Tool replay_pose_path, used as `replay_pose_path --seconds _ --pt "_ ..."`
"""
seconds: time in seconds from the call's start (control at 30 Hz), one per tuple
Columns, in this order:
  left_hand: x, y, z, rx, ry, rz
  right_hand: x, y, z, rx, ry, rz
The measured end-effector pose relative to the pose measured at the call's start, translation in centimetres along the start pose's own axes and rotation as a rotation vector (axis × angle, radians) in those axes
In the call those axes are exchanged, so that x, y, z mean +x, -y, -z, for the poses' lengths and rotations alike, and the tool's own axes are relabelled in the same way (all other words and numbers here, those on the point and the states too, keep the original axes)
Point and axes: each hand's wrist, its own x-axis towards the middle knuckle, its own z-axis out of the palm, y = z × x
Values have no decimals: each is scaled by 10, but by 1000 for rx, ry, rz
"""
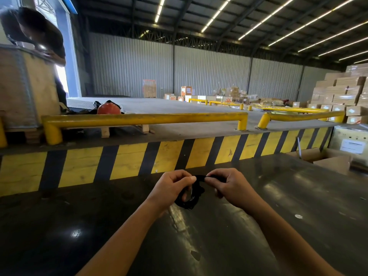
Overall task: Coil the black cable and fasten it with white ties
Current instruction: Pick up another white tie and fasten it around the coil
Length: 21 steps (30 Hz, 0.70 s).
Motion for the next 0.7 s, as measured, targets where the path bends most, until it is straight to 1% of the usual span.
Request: replay_pose_path --seconds 0.07,0.17,0.27,0.33,0.47,0.57,0.7 --pt "2 -1 6 -3 -48 24 2 -1 2 -88 -50 18" --pt "6 0 9 -55 -138 93 5 -2 -3 -202 -59 44" --pt "5 0 1 -84 -126 77 7 -4 -17 -253 -46 90" --pt "5 -1 -6 -118 -100 62 9 -5 -25 -281 -72 127" --pt "4 -5 -9 -177 -47 72 8 -6 -35 -258 -187 127" --pt "1 -2 -7 -168 10 100 7 -10 -35 -229 -269 109" --pt "-3 7 -9 -239 -51 106 8 -12 -26 -167 -371 76"
